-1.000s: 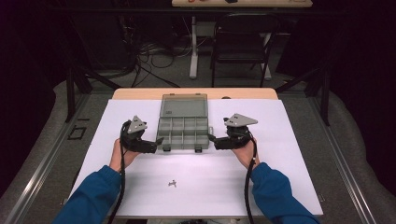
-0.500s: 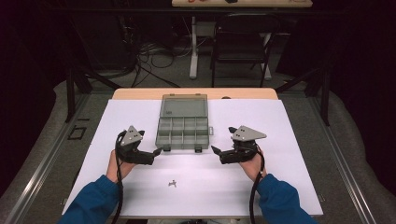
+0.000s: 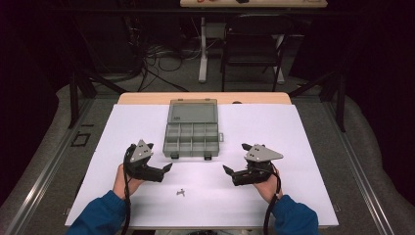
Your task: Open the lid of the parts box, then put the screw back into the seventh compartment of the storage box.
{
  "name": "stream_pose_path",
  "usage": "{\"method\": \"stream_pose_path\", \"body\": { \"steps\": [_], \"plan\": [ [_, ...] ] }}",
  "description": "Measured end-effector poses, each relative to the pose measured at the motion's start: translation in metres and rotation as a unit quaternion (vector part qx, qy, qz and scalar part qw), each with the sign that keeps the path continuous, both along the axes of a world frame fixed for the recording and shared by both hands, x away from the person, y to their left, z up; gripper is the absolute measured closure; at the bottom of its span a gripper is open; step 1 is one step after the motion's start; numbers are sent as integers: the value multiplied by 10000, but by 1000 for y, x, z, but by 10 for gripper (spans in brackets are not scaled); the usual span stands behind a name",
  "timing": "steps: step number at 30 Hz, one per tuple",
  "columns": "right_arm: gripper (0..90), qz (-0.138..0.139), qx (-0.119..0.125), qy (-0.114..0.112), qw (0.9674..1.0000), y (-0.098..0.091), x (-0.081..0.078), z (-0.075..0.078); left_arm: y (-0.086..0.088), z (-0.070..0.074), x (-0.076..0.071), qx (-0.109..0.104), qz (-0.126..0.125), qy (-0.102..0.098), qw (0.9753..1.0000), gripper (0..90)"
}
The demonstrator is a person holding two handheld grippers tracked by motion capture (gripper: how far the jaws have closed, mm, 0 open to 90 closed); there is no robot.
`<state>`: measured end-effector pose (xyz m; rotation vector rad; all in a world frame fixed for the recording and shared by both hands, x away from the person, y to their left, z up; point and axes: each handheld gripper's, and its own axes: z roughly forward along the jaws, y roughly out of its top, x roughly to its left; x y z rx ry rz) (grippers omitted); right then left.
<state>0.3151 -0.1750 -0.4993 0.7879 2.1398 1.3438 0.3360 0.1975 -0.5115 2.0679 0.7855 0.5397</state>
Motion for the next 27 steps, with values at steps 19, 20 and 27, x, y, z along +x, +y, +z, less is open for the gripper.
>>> {"method": "stream_pose_path", "body": {
  "steps": [19,20,27],
  "plan": [
    [0,168,-64,-117,9998,0,-16,-2,5,7,-4,-62,-114,182,9997,3],
    [0,143,-72,-129,9998,-2,-15,-2,5,8,-4,-45,-181,220,9996,3],
    [0,93,-38,-25,9999,-7,-7,-5,-2,9,-3,107,-380,340,9986,4]
  ]
}}
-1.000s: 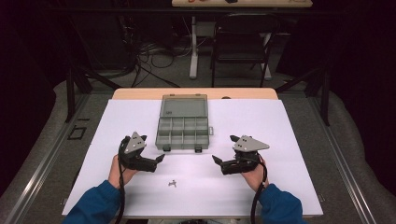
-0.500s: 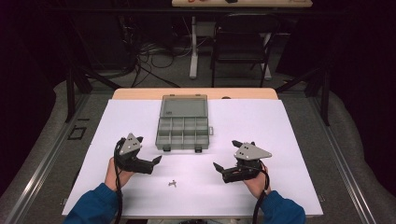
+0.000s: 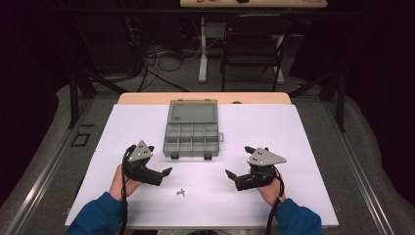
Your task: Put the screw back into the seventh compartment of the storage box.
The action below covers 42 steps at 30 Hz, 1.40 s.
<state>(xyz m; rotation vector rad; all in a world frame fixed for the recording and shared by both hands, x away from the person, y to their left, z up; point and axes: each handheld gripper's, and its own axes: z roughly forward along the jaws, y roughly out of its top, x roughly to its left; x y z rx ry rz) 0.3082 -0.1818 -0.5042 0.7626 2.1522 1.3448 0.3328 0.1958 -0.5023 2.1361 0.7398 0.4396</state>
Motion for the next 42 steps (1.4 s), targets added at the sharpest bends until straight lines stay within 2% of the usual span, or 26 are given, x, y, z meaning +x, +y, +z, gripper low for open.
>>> {"method": "stream_pose_path", "body": {
  "steps": [7,8,12,19,21,28,32,36,39,42],
  "plan": [
    [0,69,-29,-96,9999,1,-4,1,-10,3,2,264,-13,195,9995,4],
    [0,67,-34,-85,9999,0,-4,1,-11,3,2,265,-43,242,9993,4],
    [0,94,-64,-77,9999,-1,-3,0,-21,2,2,496,-187,386,9978,6],
    [0,133,-85,-33,9999,0,-4,-1,-32,-3,0,763,-496,616,9939,2],
    [0,176,-79,-37,9998,0,-3,-1,-34,-4,-1,851,-599,691,9922,1],
    [0,253,-120,-12,9996,3,-4,-1,-41,-7,-7,1073,-882,765,9874,2],
    [0,268,-126,12,9996,4,-3,-1,-42,-10,-10,1197,-1050,796,9840,54],
    [0,321,-137,19,9994,6,-2,-2,-45,-13,-11,1178,-1144,819,9830,125],
    [0,301,-163,30,9994,6,-1,-2,-48,-15,-12,1248,-1281,887,9799,159],
    [0,298,-166,33,9994,6,-2,-2,-50,-17,-14,1312,-1324,864,9787,236]
  ]
}}
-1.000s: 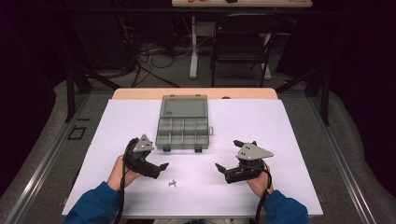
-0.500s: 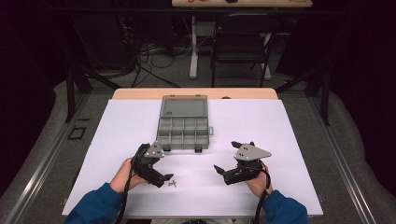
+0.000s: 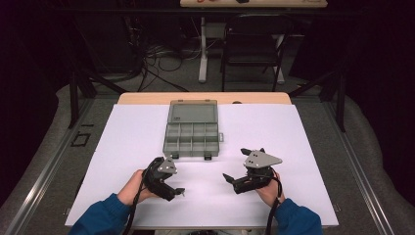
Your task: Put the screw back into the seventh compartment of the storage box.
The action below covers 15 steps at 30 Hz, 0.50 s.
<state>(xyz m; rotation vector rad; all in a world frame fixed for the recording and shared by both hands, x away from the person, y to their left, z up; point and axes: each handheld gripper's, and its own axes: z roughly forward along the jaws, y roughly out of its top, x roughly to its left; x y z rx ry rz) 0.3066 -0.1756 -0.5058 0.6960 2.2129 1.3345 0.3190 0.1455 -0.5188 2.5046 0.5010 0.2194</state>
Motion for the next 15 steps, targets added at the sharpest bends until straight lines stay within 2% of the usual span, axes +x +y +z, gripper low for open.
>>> {"method": "stream_pose_path", "body": {
  "steps": [5,15],
  "plan": [
    [0,17,-5,3,10000,0,0,0,-1,-2,1,44,-124,103,9999,422],
    [0,17,-38,26,10000,1,0,-1,-2,-8,1,91,-335,356,9988,635]
  ]
}}
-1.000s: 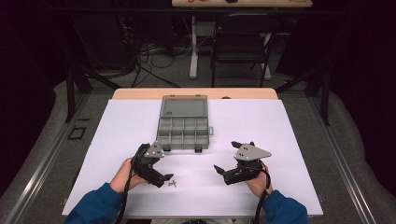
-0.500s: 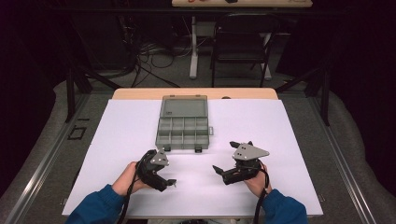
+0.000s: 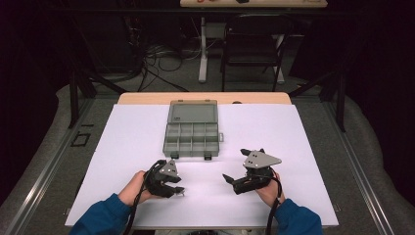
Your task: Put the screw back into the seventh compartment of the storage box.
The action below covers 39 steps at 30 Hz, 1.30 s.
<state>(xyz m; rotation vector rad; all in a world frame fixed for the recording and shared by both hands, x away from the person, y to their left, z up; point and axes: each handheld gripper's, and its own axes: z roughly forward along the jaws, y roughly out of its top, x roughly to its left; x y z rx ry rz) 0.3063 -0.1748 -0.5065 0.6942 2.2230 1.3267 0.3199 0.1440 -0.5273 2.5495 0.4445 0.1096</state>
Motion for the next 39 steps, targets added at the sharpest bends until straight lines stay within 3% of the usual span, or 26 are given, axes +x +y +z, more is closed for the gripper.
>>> {"method": "stream_pose_path", "body": {
  "steps": [20,31,39],
  "plan": [
    [0,4,-97,75,9999,1,1,-1,-1,-12,3,200,-154,224,9994,790],
    [0,9,-107,56,9999,1,1,-1,-1,-11,2,238,-219,159,9993,853],
    [0,6,-64,18,10000,1,0,-1,1,-1,0,233,-219,-37,9995,856]
  ]
}}
